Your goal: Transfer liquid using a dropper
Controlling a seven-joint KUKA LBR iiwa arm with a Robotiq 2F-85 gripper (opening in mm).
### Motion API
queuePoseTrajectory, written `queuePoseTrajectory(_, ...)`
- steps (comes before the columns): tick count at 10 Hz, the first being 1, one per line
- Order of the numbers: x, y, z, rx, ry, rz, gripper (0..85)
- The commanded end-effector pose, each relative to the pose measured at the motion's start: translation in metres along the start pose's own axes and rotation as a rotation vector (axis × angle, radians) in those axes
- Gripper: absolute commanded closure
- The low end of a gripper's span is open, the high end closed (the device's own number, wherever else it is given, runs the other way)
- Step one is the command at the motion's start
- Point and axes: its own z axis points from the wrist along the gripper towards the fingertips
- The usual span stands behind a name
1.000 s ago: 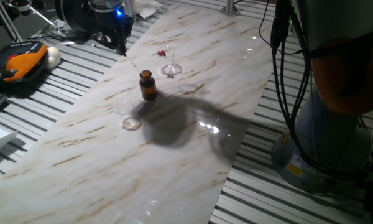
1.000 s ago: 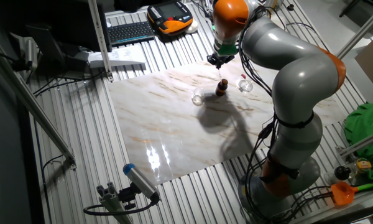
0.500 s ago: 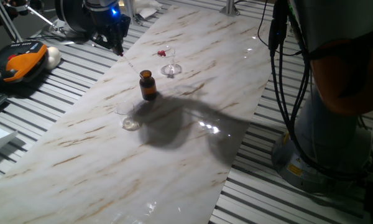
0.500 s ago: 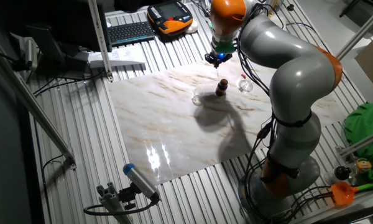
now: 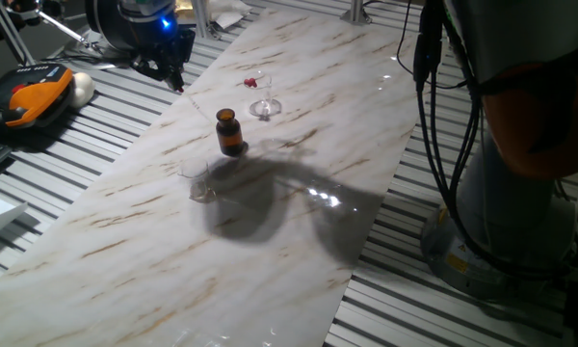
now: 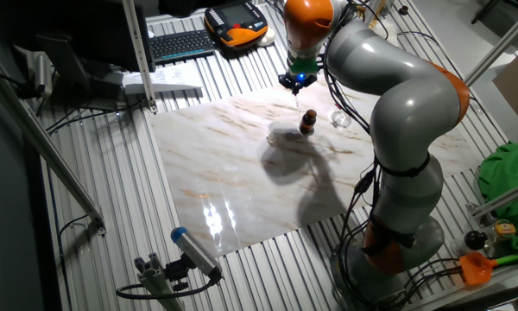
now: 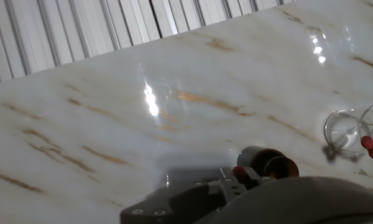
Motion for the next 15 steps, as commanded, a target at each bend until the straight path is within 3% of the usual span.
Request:
queuePoseTrajectory(1, -0.0002, 0.0, 0.0008, -0.004, 0.001, 0.006, 68.0)
queuePoseTrajectory(5, -0.0006, -0.0008, 0.0008, 0.02, -0.009, 0.002, 68.0)
queuePoseTrajectory(6, -0.0006, -0.0008, 0.0008, 0.031, -0.015, 0.001, 51.0)
queuePoseTrajectory(12, -0.0006, -0.0008, 0.0008, 0.03, -0.019, -0.014, 51.0)
queuePoseTrajectory(15, -0.0006, -0.0008, 0.0008, 0.015, -0.023, -0.033, 51.0)
